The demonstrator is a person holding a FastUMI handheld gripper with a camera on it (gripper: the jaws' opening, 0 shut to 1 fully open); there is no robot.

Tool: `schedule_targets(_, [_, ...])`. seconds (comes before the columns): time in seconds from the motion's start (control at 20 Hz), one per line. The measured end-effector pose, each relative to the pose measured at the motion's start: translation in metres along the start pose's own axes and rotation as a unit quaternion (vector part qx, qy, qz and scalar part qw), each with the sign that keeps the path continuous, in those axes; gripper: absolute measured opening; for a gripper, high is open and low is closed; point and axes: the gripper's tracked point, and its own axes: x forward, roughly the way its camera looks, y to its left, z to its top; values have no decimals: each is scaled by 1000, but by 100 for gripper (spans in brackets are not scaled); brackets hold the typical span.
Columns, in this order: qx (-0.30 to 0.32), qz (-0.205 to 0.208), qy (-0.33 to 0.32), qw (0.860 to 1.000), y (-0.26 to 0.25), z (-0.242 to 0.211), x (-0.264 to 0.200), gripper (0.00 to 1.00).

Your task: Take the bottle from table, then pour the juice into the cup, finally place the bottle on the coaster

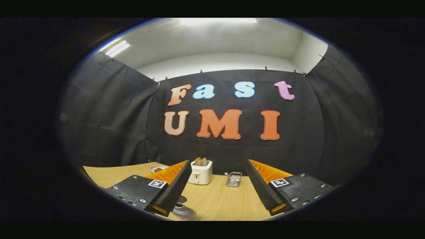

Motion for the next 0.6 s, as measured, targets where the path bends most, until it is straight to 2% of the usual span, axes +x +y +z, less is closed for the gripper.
schedule_targets(0.3, [14,15,12,1000,9,-20,-7,97])
schedule_targets(0.6, [26,57,37,997,36,-52,-19,97])
